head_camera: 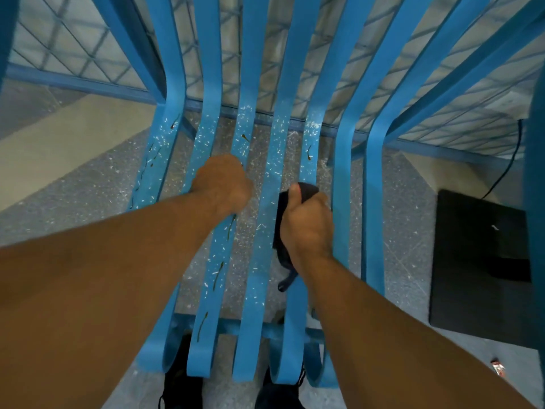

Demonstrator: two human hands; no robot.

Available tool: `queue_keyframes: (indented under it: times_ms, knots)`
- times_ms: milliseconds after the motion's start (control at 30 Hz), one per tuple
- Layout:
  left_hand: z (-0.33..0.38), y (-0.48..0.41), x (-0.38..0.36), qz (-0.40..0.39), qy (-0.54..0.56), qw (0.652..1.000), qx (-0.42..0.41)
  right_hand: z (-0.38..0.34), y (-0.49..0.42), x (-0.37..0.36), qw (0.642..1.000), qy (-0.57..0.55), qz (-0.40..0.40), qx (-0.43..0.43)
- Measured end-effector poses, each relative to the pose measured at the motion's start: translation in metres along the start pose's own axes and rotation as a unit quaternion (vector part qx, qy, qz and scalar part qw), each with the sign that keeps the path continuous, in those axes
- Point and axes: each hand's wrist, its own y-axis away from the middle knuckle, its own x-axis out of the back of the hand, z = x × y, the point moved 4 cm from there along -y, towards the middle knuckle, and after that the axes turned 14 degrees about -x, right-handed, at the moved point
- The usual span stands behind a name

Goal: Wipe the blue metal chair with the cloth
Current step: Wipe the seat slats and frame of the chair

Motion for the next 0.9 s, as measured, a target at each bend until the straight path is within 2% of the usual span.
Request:
queue_keyframes:
  times_ms: [167,233,367,467,633,800,900]
  knots:
    - [-0.001,-0.005,-0.007,0.020,0.008,1.000,0.016,-0.015,-0.016,0.002,0.999,-0.013,0.042,-0.008]
    - [0.001,-0.004,-0.008,0.021,0.012,1.000,0.013,-0.016,-0.014,0.001,0.998,0.000,0.054,0.044]
    - [0.002,-0.003,-0.007,0.009,0.026,0.999,0.021,0.009,0.015,-0.009,0.979,0.109,0.030,0.171]
    - [0.002,-0.001,-0.005,0.009,0.037,0.999,0.015,0.016,0.020,-0.006,0.983,0.104,0.027,0.148]
    - [-0.001,-0.004,-0.004,0.014,0.037,0.999,0.018,-0.021,-0.014,0.000,0.998,0.038,0.035,0.031]
    - [-0.005,-0.007,-0.008,0.004,0.041,0.999,0.020,-0.053,-0.037,0.008,0.999,-0.006,0.041,0.007]
    - [-0.005,-0.006,-0.007,0.006,0.042,0.999,0.021,-0.060,-0.043,0.006,0.997,-0.003,0.068,0.027]
